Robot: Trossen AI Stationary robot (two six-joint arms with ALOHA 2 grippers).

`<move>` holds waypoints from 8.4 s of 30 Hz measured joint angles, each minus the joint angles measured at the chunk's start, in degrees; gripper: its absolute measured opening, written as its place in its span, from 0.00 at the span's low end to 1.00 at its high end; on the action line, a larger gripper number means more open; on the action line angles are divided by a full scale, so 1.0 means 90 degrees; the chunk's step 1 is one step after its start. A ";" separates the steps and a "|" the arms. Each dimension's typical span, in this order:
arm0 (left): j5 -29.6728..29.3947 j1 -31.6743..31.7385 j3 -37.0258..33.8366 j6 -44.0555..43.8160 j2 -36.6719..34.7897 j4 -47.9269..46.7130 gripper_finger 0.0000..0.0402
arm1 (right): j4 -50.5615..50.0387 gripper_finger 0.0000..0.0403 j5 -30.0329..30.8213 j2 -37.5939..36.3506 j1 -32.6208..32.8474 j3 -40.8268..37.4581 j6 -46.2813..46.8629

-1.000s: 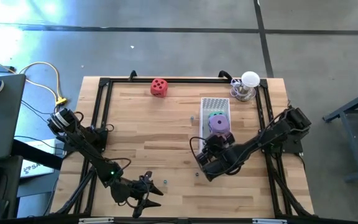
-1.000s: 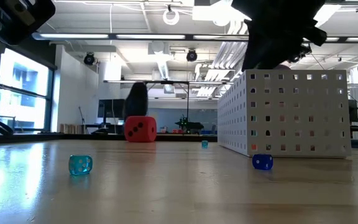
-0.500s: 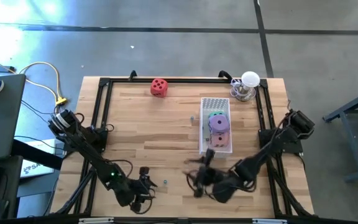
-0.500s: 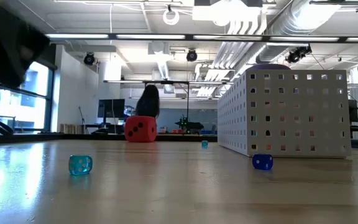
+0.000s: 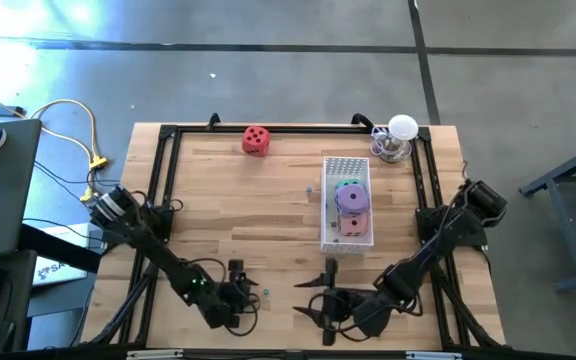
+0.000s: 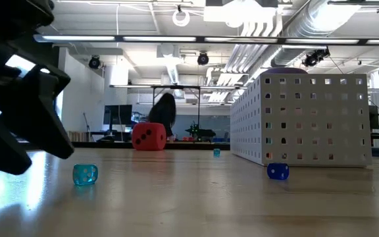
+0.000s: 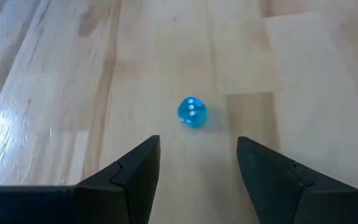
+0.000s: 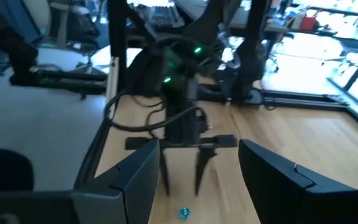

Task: Pick & Place Dice
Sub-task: Put the light blue die into the white bin

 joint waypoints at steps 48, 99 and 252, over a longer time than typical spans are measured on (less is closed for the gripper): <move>0.0624 0.0552 -0.0003 0.0289 0.0477 0.0750 0.51 | 0.0470 0.52 -0.0959 0.0307 0.0196 0.0000 0.0416; 0.0357 0.0542 -0.0015 0.0301 0.0487 0.0790 0.20 | 0.0135 0.52 -0.1137 0.0336 0.0015 0.0001 0.1586; -0.3298 -0.0138 0.1148 0.2776 0.0358 0.0679 0.48 | 0.0254 0.09 -0.1824 0.1571 -0.1329 0.0002 0.4156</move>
